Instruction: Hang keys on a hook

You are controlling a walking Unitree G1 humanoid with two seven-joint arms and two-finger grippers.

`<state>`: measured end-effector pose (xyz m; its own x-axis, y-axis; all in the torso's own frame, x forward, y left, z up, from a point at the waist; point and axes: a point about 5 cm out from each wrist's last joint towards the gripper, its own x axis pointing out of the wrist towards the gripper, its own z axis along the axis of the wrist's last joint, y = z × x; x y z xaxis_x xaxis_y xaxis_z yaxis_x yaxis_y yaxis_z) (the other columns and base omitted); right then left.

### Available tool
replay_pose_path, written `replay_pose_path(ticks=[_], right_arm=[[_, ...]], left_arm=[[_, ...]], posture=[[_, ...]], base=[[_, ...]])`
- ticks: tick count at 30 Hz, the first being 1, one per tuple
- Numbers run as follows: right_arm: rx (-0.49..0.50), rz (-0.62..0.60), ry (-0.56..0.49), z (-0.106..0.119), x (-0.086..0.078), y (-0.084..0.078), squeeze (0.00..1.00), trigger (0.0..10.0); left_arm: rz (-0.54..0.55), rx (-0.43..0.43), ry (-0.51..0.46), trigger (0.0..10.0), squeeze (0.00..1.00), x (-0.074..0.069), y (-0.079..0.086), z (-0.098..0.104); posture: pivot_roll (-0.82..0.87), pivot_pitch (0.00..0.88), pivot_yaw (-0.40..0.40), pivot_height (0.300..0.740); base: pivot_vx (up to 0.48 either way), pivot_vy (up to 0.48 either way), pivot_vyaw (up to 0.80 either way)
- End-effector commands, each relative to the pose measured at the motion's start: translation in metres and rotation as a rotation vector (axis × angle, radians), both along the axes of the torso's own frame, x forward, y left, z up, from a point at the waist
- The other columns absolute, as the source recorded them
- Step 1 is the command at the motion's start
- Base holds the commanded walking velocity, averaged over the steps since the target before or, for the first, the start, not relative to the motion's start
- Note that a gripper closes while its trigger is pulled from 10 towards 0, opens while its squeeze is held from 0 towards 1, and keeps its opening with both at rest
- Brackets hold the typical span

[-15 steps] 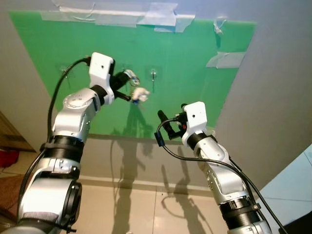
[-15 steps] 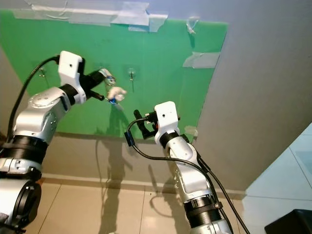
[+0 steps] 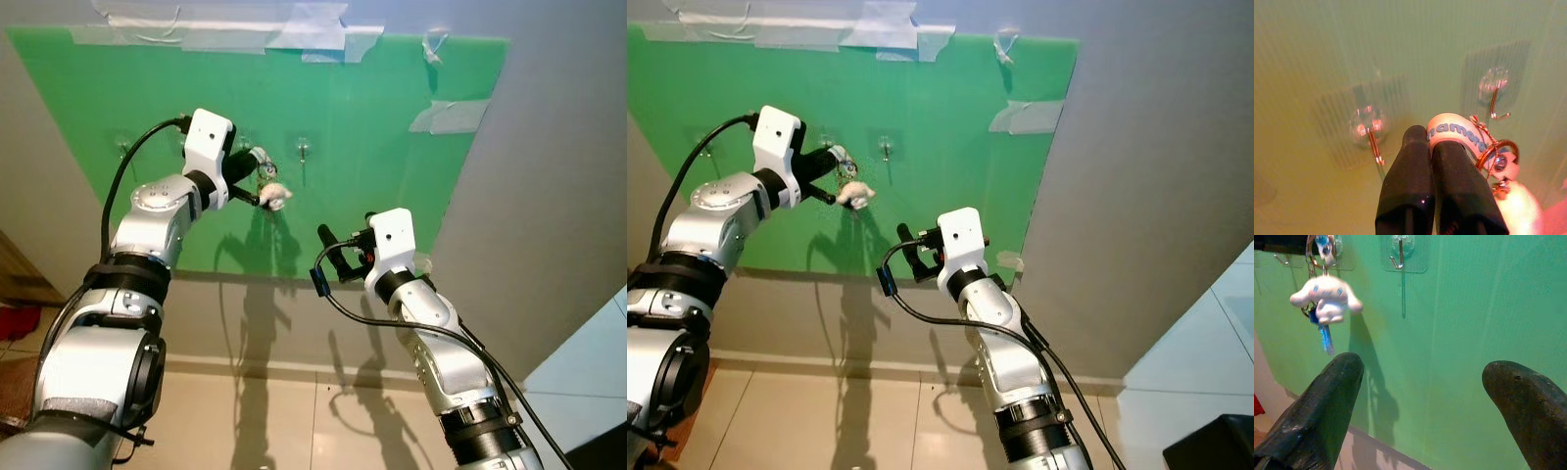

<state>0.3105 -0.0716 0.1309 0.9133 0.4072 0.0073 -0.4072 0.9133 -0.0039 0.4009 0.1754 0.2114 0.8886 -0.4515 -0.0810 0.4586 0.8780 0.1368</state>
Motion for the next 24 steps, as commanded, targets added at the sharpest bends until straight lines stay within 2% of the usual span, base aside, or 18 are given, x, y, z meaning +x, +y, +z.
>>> replay_pose_path(ticks=[1,12,15,19,24], right_arm=[[-0.002,0.001,0.01,-0.002,-0.001,0.001,0.0,10.0],[-0.007,0.02,0.018,-0.005,-0.002,0.004,0.0,10.0],[-0.01,0.027,0.02,-0.005,-0.002,0.005,0.0,10.0],[-0.013,0.036,0.024,-0.005,-0.002,0.007,0.0,10.0],[-0.014,0.043,0.027,-0.006,-0.002,0.007,0.0,10.0]], left_arm=[[-0.005,0.024,-0.042,0.0,0.0,0.002,0.001,0.012],[0.046,0.015,-0.16,0.0,0.0,0.0,0.009,0.034],[0.063,0.024,-0.165,0.0,0.0,0.0,0.012,0.033],[0.137,0.05,-0.155,0.0,0.0,0.001,0.024,0.031],[0.17,0.039,-0.15,0.0,0.0,0.001,0.029,0.031]], posture=[[-0.03,0.0,0.095,0.74],[-0.02,0.0,0.09,0.74],[-0.01,0.0,0.084,0.74],[0.0,0.0,0.079,0.74],[0.0,0.0,0.077,0.74]], base=[[0.0,0.0,0.0],[0.0,0.0,0.0],[0.0,0.0,0.0],[0.0,0.0,0.0],[0.0,0.0,0.0]])
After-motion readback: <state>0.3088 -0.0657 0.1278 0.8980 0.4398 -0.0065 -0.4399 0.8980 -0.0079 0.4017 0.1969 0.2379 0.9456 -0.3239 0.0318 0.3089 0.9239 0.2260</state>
